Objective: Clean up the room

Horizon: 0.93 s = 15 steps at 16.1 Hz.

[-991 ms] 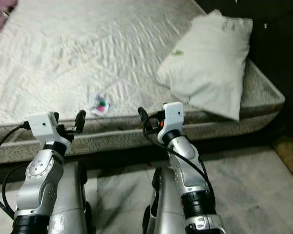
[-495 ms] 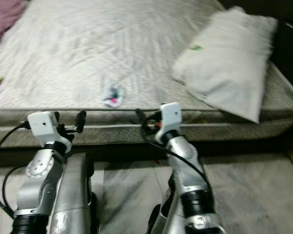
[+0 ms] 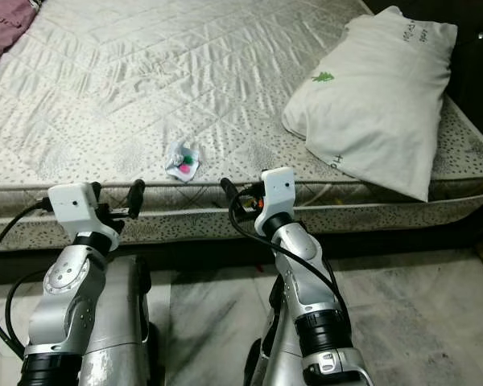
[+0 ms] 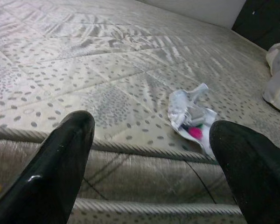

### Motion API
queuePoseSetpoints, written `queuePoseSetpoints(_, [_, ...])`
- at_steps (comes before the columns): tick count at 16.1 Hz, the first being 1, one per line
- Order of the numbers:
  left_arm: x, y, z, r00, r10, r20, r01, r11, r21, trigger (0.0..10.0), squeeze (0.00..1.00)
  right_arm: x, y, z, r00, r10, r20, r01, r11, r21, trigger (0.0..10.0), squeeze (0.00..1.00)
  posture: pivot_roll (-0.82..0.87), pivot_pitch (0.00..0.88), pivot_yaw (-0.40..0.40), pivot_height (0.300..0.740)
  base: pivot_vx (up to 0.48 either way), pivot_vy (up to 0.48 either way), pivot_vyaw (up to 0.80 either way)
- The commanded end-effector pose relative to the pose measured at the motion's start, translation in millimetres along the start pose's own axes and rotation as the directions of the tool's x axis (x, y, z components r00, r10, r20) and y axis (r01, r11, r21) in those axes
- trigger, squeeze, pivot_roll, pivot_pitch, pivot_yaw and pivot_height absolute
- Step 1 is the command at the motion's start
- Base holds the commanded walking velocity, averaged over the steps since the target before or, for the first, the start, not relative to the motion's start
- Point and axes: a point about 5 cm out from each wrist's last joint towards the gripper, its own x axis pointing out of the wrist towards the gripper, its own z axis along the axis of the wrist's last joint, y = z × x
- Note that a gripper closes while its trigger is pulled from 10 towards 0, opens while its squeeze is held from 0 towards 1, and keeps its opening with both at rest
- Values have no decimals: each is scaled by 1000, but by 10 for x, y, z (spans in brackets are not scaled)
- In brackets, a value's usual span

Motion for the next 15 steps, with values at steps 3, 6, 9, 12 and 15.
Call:
queuePoseSetpoints(3, [5,-17,-16,1000,-7,-12,7,1000,-6,10000,0,2,-22,6,1000,0,2,0,1000,-2,10000,0,51,101,-98,482,162,0,0])
queuePoseSetpoints(6, [7,-20,-27,1000,-6,-20,6,1000,-4,10000,0,0,-26,4,1000,-2,2,2,1000,1,10000,0,51,100,-97,482,174,0,0])
queuePoseSetpoints(9, [8,-20,-35,1000,-7,-24,7,1000,-7,10000,0,-3,-34,6,1000,-8,5,8,1000,2,10000,0,51,100,-97,482,0,0,0])
queuePoseSetpoints(12, [14,-24,-40,1000,-10,-28,10,1000,-8,10000,0,-1,-31,9,1000,-4,8,4,1000,0,10000,0,50,98,-95,482,90,0,0])
queuePoseSetpoints(15, [17,-15,-42,1000,-2,-30,2,1000,-6,10000,0,3,-20,3,1000,3,5,-3,1000,-2,10000,0,51,98,-94,482,0,0,800])
